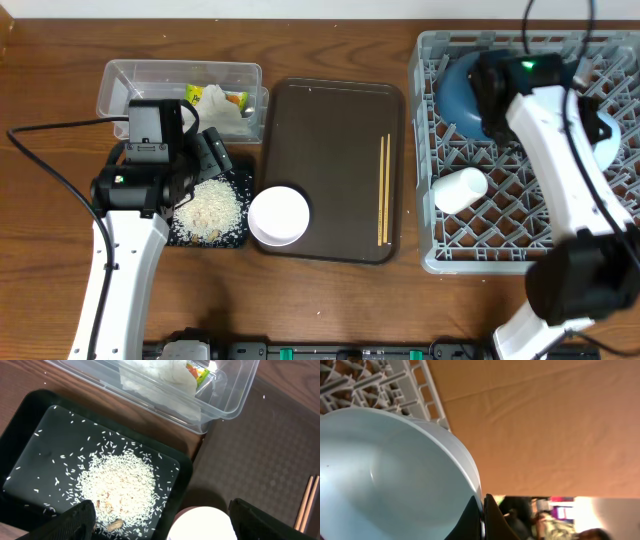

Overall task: Sort waste into correct bins and load items into the dishwasher rack
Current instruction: 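Lift the light-blue bowl with right gripper and place it in the rack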

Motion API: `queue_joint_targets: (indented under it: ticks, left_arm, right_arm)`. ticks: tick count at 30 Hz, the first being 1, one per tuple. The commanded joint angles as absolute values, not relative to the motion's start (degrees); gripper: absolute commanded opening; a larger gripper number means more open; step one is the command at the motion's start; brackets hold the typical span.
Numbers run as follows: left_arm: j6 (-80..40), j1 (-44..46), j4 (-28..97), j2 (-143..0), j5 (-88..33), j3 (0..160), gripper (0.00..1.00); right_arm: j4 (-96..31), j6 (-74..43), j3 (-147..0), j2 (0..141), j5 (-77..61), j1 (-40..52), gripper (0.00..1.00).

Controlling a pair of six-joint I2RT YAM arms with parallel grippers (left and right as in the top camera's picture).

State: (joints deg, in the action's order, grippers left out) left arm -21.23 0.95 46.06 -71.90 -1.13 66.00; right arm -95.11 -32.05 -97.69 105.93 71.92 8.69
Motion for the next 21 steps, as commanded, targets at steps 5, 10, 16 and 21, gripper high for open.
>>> queue_joint_targets:
  ticks: [5,10,16,21]
  left_arm:
    - [-21.54,0.71,46.09,-72.23,-0.86,66.61,0.88]
    - [-21.54,0.71,46.09,-72.23,-0.86,66.61,0.88]
    - [-21.54,0.71,46.09,-72.23,-0.86,66.61,0.88]
    - [-21.54,0.71,46.09,-72.23,-0.86,66.61,0.88]
  right_arm:
    - [-95.94,-33.12,-97.38,113.23,80.71,6.87,0.01]
    - [-95.37,-33.15,-97.38,115.46,76.77,5.87,0.01]
    - [-95.13,-32.49,-97.36,116.40,75.96,5.63,0.01]
    - [-93.45,-29.65,-97.03,116.40,72.90,5.39,0.01]
